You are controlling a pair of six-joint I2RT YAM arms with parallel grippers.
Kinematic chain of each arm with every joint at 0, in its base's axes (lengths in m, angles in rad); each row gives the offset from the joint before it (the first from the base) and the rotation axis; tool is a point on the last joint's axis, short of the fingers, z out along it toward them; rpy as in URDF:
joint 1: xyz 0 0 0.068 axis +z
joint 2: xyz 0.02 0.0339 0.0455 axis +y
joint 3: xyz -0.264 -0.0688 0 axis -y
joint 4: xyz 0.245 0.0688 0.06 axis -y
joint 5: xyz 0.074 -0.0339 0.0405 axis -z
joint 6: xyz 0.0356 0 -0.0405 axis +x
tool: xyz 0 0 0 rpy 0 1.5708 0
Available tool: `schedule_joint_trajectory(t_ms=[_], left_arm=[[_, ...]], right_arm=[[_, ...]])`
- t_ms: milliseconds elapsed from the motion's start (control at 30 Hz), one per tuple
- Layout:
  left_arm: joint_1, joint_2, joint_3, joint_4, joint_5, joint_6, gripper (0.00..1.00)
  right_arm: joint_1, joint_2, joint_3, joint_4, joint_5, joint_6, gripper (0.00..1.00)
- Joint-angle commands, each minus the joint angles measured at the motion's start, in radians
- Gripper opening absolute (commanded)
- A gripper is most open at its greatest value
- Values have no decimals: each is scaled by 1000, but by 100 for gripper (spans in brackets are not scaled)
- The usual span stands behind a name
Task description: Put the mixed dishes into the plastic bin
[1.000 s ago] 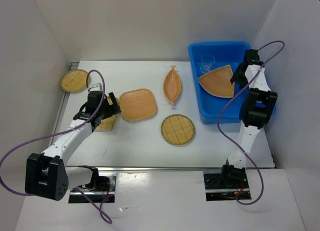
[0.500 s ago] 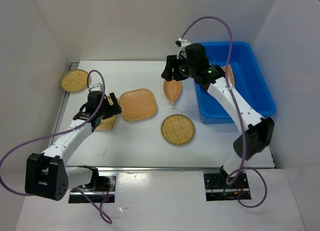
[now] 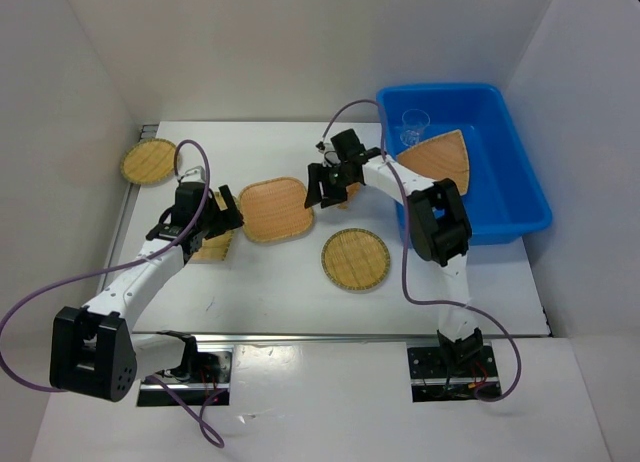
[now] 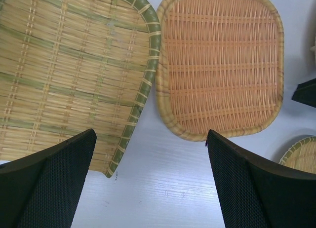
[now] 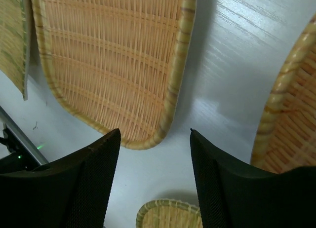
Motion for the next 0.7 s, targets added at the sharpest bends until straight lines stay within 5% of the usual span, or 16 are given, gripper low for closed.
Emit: schedule_joint_trajectory(t_ms=[0,533,667], left_arm=[[7,-24,-7,31,9,-10,100],[7,-24,-7,22,0,-10,100],[7,-44,-7,11,-11,-10,100]], right_arm=[[3,46,79,44,-69,6,64],[21,244,188,115,-236,60,39],[21,331,260,124,-336,111,19]])
